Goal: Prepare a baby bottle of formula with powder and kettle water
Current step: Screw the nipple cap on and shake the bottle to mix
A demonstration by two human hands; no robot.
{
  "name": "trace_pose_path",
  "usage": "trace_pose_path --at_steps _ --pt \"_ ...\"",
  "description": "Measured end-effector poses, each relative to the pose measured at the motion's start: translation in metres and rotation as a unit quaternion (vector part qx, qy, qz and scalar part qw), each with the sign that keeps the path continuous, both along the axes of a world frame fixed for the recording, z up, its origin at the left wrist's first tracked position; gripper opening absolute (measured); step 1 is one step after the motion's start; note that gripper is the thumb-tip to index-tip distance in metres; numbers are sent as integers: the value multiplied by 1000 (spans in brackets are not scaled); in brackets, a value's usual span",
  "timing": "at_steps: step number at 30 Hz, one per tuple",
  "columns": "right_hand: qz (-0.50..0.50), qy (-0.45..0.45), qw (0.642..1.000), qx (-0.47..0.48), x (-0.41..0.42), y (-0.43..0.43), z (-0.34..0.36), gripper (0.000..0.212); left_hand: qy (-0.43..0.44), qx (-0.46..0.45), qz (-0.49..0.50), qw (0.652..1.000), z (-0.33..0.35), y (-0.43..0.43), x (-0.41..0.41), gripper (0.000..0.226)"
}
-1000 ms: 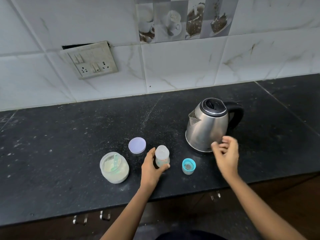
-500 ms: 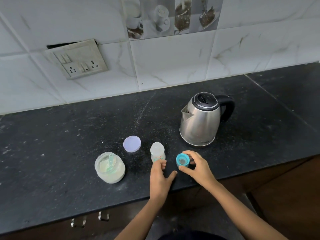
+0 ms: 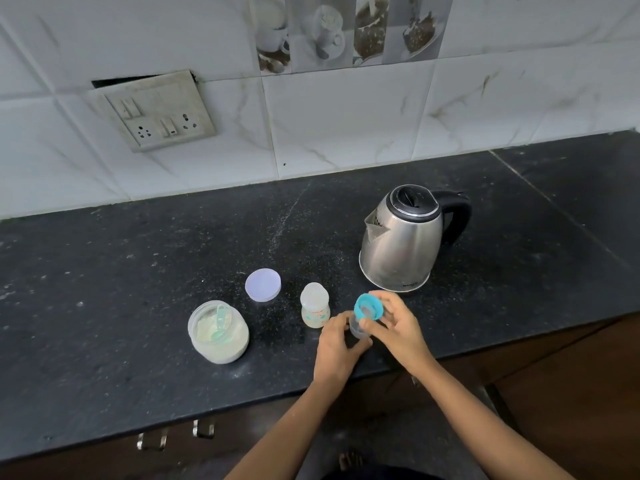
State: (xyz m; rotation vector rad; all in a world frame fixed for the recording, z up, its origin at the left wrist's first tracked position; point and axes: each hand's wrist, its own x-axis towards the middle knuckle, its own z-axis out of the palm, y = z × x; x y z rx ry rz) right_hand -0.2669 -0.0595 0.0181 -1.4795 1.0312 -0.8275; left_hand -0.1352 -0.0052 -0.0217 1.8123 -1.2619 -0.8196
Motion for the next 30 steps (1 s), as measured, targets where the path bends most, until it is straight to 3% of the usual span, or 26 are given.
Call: trace_pose_path --at_steps 3,5,6,8,10,12,15,17,20,23,26,30 --pt "-42 -99 994 6 7 -6 21 44 18 14 17 1000 -1 7 3 70" --pt "-28 -112 993 6 14 -15 38 46 1 1 28 1000 -4 18 7 74" --pt "-7 -84 996 -4 17 -21 46 47 -16 -11 36 999 -6 25 10 72" --pt "62 65 992 -85 23 -36 61 51 -41 -36 78 995 -8 36 19 66" --pt "147 202 953 -171 34 -51 75 56 -37 -67 151 986 -7 40 31 67" --pt "225 256 919 -200 49 -61 83 60 5 -73 197 978 -1 35 45 77" --pt "306 338 848 -271 75 -67 89 63 62 -41 140 987 10 15 62 91" --pt "353 381 796 -310 90 -67 92 56 62 -29 77 995 15 5 70 80" --pt "417 431 734 -319 105 -68 95 47 69 -23 57 996 21 -4 75 53" --pt "465 444 695 -322 114 -69 95 49 83 -27 52 995 21 -5 78 53" --pt "475 453 684 -318 118 -72 97 50 97 -27 53 993 18 -5 79 55" --pt "446 443 714 -308 116 -71 91 50 114 -34 57 991 12 -5 79 54"
